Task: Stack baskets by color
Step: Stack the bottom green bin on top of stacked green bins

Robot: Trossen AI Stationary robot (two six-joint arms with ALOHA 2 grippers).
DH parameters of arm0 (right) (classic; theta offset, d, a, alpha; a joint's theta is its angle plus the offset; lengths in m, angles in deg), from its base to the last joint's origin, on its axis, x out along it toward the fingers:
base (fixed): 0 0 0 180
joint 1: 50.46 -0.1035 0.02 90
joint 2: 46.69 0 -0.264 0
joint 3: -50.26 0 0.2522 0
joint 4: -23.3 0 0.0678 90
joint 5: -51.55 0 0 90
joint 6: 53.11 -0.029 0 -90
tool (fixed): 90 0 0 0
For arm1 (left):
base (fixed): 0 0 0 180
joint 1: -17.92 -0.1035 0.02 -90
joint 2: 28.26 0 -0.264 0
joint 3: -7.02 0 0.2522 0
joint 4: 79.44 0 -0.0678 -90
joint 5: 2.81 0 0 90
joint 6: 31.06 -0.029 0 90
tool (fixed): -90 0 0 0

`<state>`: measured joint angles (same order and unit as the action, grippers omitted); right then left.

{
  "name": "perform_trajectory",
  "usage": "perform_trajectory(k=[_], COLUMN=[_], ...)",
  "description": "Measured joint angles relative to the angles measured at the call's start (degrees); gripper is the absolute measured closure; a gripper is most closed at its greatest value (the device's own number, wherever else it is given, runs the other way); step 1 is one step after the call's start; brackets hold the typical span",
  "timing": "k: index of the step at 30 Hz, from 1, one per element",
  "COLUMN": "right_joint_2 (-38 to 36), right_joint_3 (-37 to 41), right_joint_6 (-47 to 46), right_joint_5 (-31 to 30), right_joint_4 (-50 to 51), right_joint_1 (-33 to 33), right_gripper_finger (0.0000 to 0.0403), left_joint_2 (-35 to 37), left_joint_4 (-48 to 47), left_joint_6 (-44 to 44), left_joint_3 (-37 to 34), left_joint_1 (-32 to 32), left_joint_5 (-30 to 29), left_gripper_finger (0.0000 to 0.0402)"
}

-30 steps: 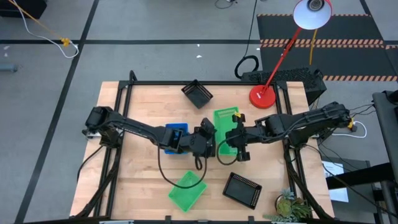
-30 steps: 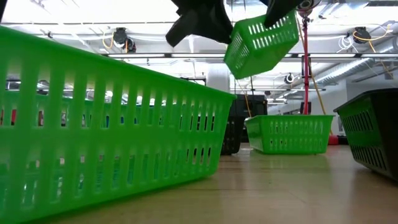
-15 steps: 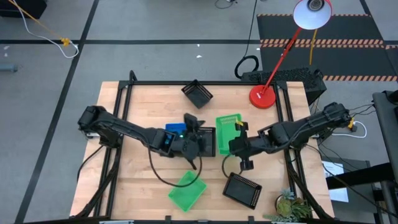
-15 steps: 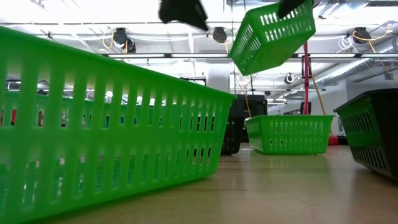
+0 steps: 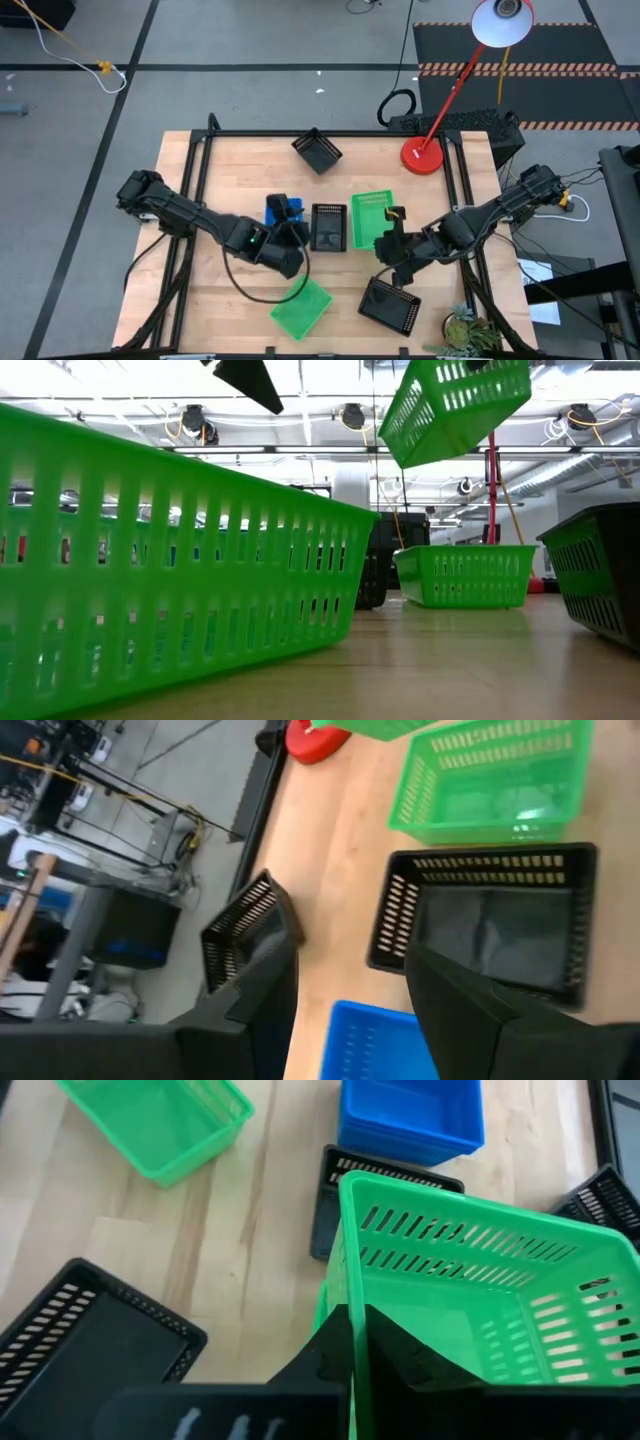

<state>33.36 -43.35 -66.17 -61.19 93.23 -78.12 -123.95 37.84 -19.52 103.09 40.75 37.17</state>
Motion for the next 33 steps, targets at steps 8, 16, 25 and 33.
perform_trajectory(k=[8,16,25,33], right_joint_2=[0.0,0.0,-1.34,-4.85], right_joint_3=[0.0,0.04,7.63,20.37], right_joint_6=[-2.96,-6.33,-7.62,-6.95], right_joint_5=[-4.73,-11.06,-15.92,-16.22], right_joint_4=[0.51,0.8,-7.59,-24.73], right_joint_1=[-2.96,-4.67,-4.71,-4.72], right_gripper_finger=[0.0401,0.0401,0.0401,0.0401], left_joint_2=[1.56,9.44,21.39,24.12], left_joint_4=[9.46,28.49,53.36,61.18], left_joint_6=[5.08,1.47,-7.75,-11.2], left_joint_3=[-6.5,-18.3,-35.64,-41.19], left_joint_1=[4.16,7.12,7.54,7.18], left_joint_5=[-2.53,-0.84,2.03,2.06], left_gripper_finger=[0.0215,0.0215,0.0215,0.0215])
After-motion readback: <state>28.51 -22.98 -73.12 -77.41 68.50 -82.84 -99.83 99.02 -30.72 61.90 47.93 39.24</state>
